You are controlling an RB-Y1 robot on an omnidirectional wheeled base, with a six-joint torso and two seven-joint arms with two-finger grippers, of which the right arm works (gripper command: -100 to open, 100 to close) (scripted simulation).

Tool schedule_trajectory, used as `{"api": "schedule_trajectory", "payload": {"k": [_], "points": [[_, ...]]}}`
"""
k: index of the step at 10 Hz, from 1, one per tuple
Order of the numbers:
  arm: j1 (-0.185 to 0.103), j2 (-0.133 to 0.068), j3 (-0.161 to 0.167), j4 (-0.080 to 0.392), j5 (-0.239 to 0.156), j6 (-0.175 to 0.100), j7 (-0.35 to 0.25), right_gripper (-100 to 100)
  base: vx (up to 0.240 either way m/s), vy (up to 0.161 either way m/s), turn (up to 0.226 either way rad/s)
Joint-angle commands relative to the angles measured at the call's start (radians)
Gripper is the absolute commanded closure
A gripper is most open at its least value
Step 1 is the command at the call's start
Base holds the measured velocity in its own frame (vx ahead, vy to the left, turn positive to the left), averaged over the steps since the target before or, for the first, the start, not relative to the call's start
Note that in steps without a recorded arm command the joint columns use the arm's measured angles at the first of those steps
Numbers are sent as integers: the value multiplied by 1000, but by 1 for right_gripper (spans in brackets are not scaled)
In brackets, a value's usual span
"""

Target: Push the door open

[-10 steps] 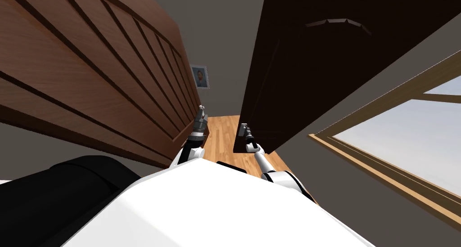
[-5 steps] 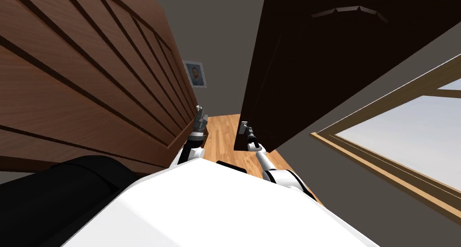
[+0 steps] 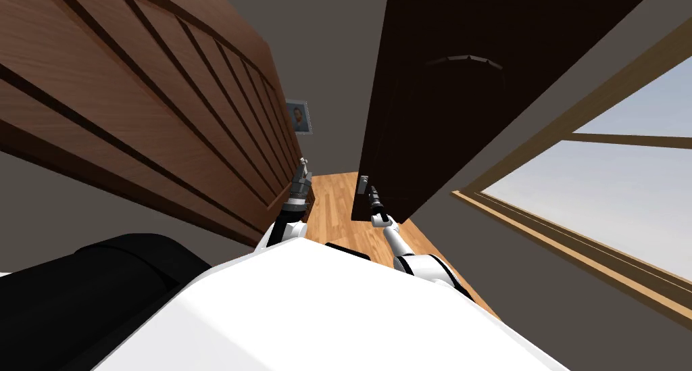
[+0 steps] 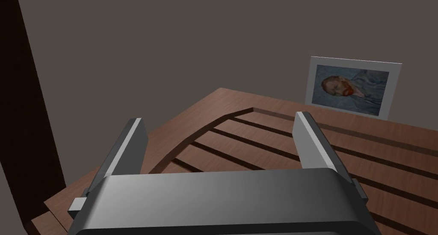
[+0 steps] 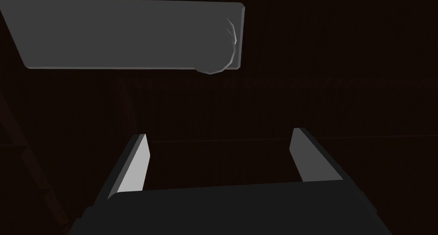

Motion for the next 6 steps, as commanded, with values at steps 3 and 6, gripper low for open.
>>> {"api": "schedule_trajectory", "payload": {"k": [3, 6], "points": [[-7, 20, 1, 4, -1, 4, -1, -100, -175, -5, -14], [-6, 4, -3, 8, -3, -4, 2, -100, 124, 36, 18]]}}
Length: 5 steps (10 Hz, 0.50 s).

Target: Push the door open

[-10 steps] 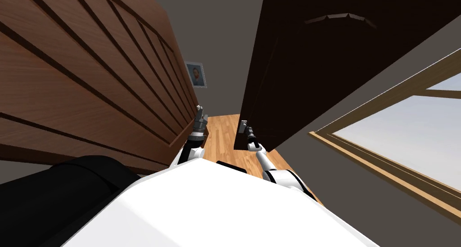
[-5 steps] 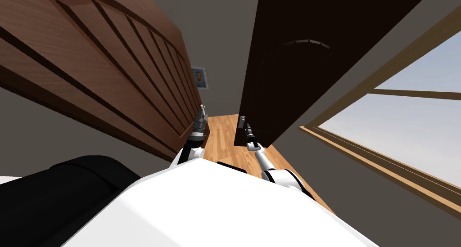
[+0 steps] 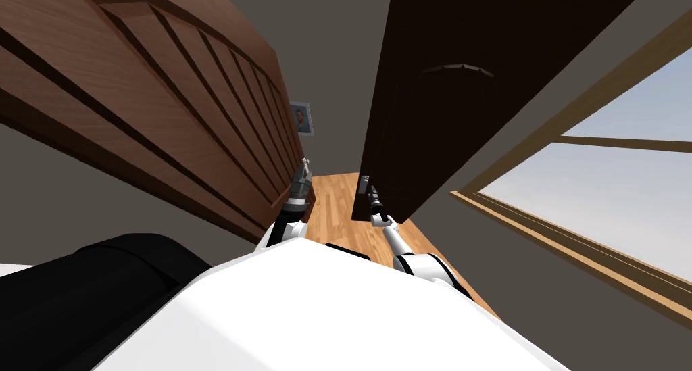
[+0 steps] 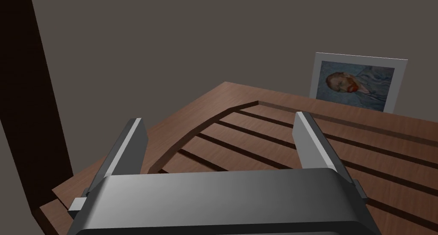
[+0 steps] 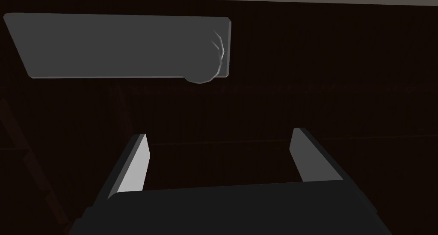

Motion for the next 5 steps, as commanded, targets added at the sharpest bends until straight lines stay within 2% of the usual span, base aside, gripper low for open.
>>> {"api": "schedule_trajectory", "payload": {"k": [1, 5], "points": [[0, -4, -3, 5, -1, -9, 3, -100, 163, 54, 18], [2, -2, -10, 7, -2, -18, 7, -100, 199, 40, 22]]}}
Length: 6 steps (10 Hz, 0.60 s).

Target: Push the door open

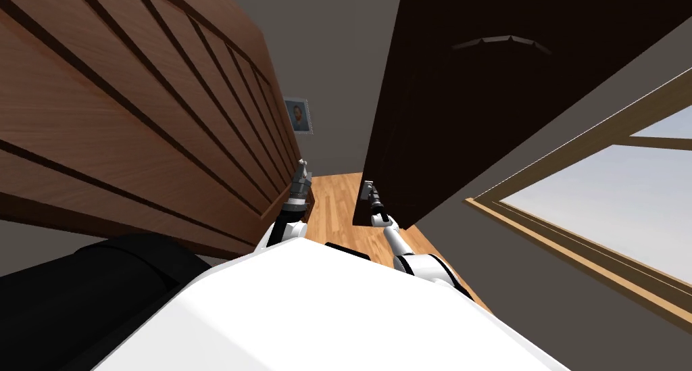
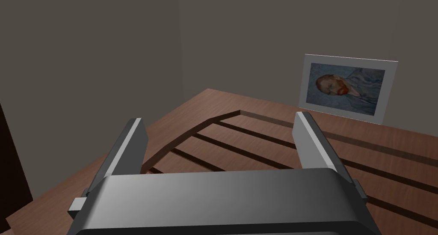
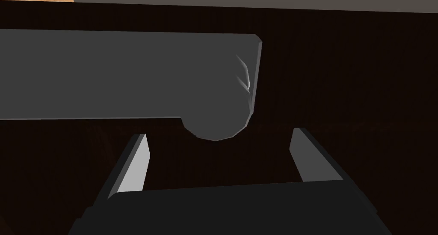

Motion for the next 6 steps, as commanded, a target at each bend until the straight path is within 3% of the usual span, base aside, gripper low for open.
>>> {"api": "schedule_trajectory", "payload": {"k": [1, 3, 4, 6], "points": [[1, 5, -2, 0, -1, -3, 2, -100, 180, 45, 18], [0, 6, -3, 3, -1, -5, 1, -100, 116, 43, 11], [0, 6, -3, 3, -1, -5, 1, 100, -8, -4, -3], [0, 6, -3, 3, -1, -5, 1, 100, -23, -10, 5]]}}
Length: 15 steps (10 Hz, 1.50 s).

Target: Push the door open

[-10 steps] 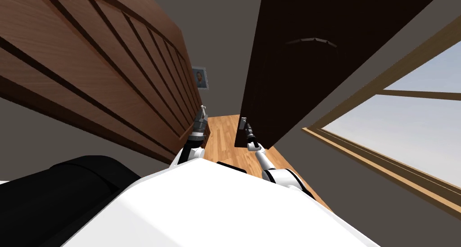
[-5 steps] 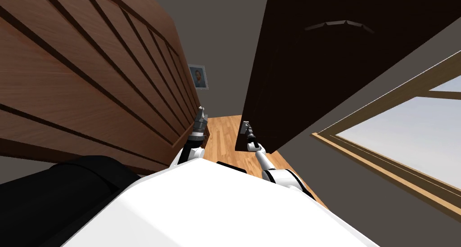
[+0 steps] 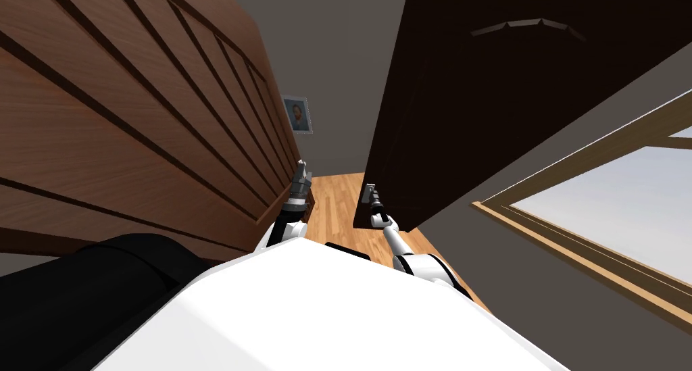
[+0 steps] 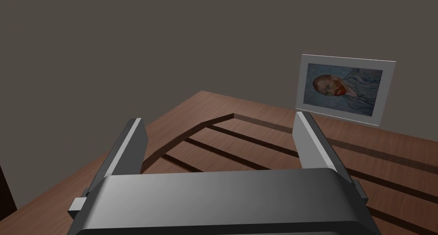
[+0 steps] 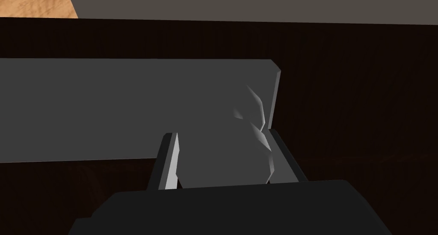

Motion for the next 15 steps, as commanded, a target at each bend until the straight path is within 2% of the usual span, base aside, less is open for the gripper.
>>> {"api": "schedule_trajectory", "payload": {"k": [1, 3, 4, 9, 15], "points": [[1, 0, 0, 0, 0, 0, 0, 100, -16, -5, -1], [1, 0, 0, 0, 0, 0, 0, 100, -5, -1, -1], [2, -11, -16, 3, -4, 2, 13, 100, 104, 63, -48], [-1, -30, -63, 4, -15, 2, 51, 100, 169, 91, -63], [-1, -31, -69, 4, -17, 2, 56, 100, 36, 11, -24]]}}
